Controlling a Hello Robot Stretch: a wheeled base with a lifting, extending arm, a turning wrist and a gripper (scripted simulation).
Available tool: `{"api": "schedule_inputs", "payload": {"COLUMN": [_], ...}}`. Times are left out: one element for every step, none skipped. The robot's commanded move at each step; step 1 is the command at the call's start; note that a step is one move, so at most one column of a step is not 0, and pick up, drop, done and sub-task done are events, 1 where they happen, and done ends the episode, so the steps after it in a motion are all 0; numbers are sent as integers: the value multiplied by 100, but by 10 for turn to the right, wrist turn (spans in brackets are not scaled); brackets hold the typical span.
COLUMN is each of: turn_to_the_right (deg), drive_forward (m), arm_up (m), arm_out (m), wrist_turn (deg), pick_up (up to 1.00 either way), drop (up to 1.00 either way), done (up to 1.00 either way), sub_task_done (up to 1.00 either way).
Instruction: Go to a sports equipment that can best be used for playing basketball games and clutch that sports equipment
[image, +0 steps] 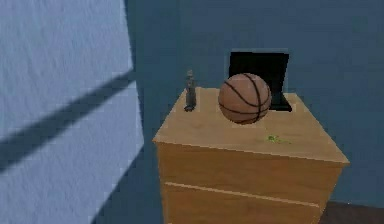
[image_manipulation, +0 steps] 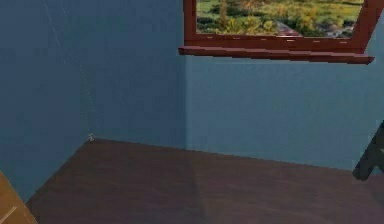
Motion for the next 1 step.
{"api": "schedule_inputs", "payload": {"turn_to_the_right": [0], "drive_forward": [45], "arm_up": [0], "arm_out": [0], "wrist_turn": [0], "pick_up": [0], "drop": [0], "done": [0], "sub_task_done": [0]}}
